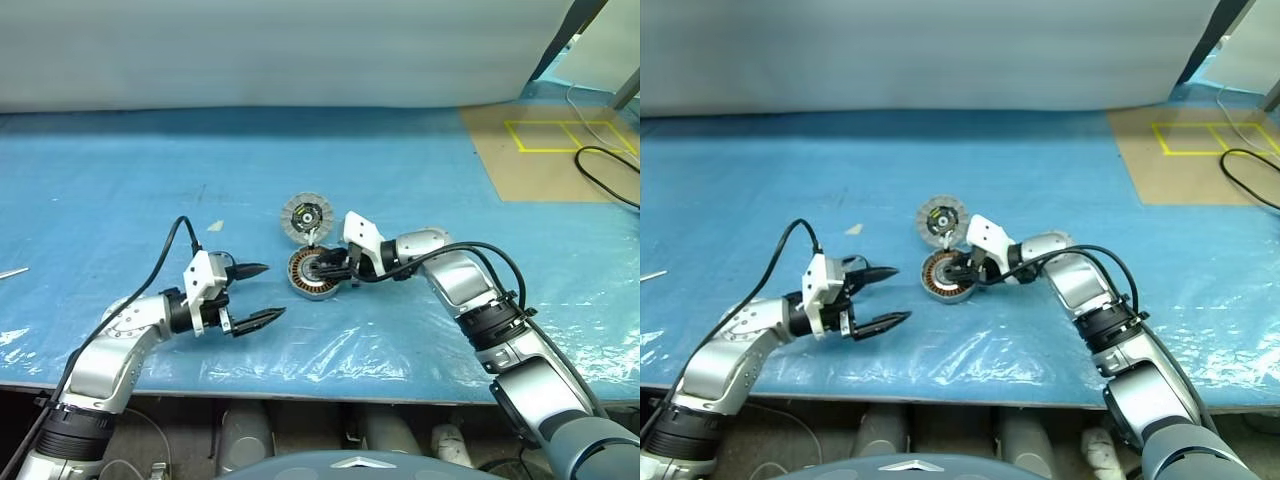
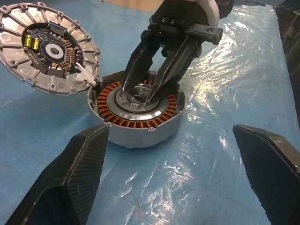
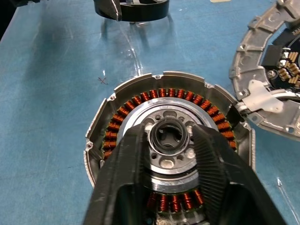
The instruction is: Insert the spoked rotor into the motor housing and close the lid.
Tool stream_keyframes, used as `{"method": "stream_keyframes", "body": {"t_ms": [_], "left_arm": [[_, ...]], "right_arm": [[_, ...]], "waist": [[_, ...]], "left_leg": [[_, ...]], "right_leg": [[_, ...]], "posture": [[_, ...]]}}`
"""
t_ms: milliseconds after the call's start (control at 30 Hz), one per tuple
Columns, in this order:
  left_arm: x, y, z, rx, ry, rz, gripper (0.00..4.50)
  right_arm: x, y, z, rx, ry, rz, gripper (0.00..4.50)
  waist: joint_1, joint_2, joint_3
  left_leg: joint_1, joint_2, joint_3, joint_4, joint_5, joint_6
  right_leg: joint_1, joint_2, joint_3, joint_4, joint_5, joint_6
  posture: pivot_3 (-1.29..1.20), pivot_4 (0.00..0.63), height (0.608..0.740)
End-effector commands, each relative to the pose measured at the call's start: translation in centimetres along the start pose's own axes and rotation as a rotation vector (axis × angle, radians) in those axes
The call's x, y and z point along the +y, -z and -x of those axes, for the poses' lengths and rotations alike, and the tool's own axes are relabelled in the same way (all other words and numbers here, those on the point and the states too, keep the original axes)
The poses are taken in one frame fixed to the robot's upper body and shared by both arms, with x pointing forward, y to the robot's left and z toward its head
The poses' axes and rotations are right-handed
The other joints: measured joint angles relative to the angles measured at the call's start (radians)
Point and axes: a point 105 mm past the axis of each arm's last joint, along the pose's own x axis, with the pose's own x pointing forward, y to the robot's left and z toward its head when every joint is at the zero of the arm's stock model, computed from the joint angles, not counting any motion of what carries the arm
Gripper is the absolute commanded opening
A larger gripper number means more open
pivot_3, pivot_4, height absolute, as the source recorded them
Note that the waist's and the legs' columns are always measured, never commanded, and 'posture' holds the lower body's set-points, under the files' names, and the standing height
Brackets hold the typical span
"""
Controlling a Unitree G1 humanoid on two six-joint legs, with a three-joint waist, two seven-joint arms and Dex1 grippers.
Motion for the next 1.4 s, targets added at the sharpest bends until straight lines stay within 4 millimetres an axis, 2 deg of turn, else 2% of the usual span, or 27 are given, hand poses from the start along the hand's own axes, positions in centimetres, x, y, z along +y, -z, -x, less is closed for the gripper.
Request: {"method": "stream_keyframes", "body": {"t_ms": [33, 433, 467, 533, 567, 600, 633, 700, 733, 1067, 1267, 1400], "left_arm": [[0.0, -0.4, 0.0, -0.008, 0.009, -0.015, 4.50], [0.1, -0.4, 0.0, -0.010, 0.009, -0.009, 4.50], [0.2, -0.4, 0.0, -0.010, 0.009, -0.008, 4.50], [0.2, -0.5, -0.1, -0.012, 0.011, -0.008, 4.50], [0.2, -0.5, -0.2, -0.012, 0.012, -0.008, 4.50], [0.2, -0.5, -0.2, -0.012, 0.013, -0.008, 4.50], [0.2, -0.5, -0.2, -0.012, 0.014, -0.008, 4.50], [0.1, -0.5, -0.2, -0.010, 0.015, -0.007, 4.50], [0.0, -0.5, -0.1, -0.009, 0.016, -0.006, 4.50], [0.0, -0.4, -0.2, -0.008, 0.016, -0.004, 4.50], [0.0, -0.4, -0.2, -0.007, 0.018, -0.004, 4.50], [0.0, -0.5, -0.3, -0.009, 0.020, -0.006, 4.50]], "right_arm": [[0.0, -0.3, 0.4, -0.010, -0.002, -0.016, 1.96], [-0.3, -4.9, 1.8, -0.176, -0.009, -0.036, 1.96], [-0.3, -4.9, 1.6, -0.177, -0.008, -0.038, 1.78], [0.0, -4.0, 0.9, -0.147, -0.018, -0.035, 1.32], [0.2, -3.4, 0.5, -0.128, -0.021, -0.040, 1.32], [0.3, -3.1, 0.3, -0.121, -0.024, -0.050, 0.86], [0.2, -2.9, 0.2, -0.119, -0.022, -0.060, 0.71], [-0.1, -2.6, 0.0, -0.104, -0.008, -0.056, 0.11], [-0.2, -2.6, -0.1, -0.103, -0.005, -0.061, 0.05], [-0.5, -1.2, -1.2, -0.062, 0.020, -0.076, 0.05], [0.3, 2.5, -2.1, 0.087, 0.018, -0.103, 0.05], [0.4, 3.2, -2.1, 0.112, 0.027, -0.102, 0.05]], "waist": [[0.000, 0.000, 0.000], [-0.003, 0.000, 0.000], [-0.003, 0.000, 0.000], [-0.002, 0.000, 0.000], [-0.002, 0.000, 0.000], [-0.001, 0.000, 0.000], [-0.001, 0.000, 0.000], [-0.001, 0.000, 0.000], [-0.001, 0.000, 0.000], [-0.002, 0.000, 0.000], [-0.002, 0.000, -0.001], [-0.002, 0.000, -0.002]], "left_leg": [[0.000, 0.000, 0.000, 0.000, 0.000, 0.000], [0.000, 0.000, 0.000, 0.000, 0.000, 0.000], [0.000, 0.000, 0.000, 0.000, 0.000, 0.000], [0.000, 0.000, 0.000, 0.000, 0.000, 0.000], [0.000, 0.000, 0.000, 0.000, 0.000, 0.000], [-0.001, 0.000, 0.000, 0.000, 0.000, 0.000], [-0.001, 0.000, 0.000, 0.000, 0.000, 0.000], [-0.001, 0.000, 0.000, 0.000, 0.000, 0.000], [-0.001, 0.000, 0.000, 0.000, 0.000, 0.000], [-0.001, 0.000, 0.000, 0.000, 0.000, 0.000], [0.000, 0.000, 0.000, 0.000, 0.000, 0.000], [0.002, 0.000, 0.000, 0.000, 0.000, 0.000]], "right_leg": [[0.000, 0.000, 0.000, 0.000, 0.000, 0.000], [-0.001, 0.000, 0.000, 0.001, 0.000, 0.000], [-0.001, 0.000, 0.000, 0.001, 0.000, 0.000], [-0.001, 0.000, 0.000, 0.001, 0.000, 0.000], [-0.001, 0.000, 0.000, 0.001, 0.000, 0.000], [-0.001, 0.000, 0.000, 0.001, 0.000, 0.000], [-0.001, 0.000, 0.000, 0.001, 0.000, 0.000], [-0.001, 0.000, 0.000, 0.001, 0.000, 0.000], [-0.001, 0.000, 0.000, 0.001, 0.000, 0.000], [-0.001, 0.000, 0.000, 0.001, 0.000, 0.000], [-0.001, 0.000, 0.000, 0.001, 0.000, 0.000], [0.002, 0.000, 0.000, 0.001, 0.000, 0.000]], "posture": [[0.00, 0.150, 0.740], [0.00, 0.150, 0.740], [0.00, 0.150, 0.740], [0.00, 0.150, 0.740], [0.00, 0.150, 0.740], [0.00, 0.150, 0.740], [0.00, 0.150, 0.740], [0.00, 0.150, 0.740], [0.00, 0.150, 0.740], [0.00, 0.150, 0.740], [0.00, 0.150, 0.740], [0.00, 0.150, 0.740]]}}
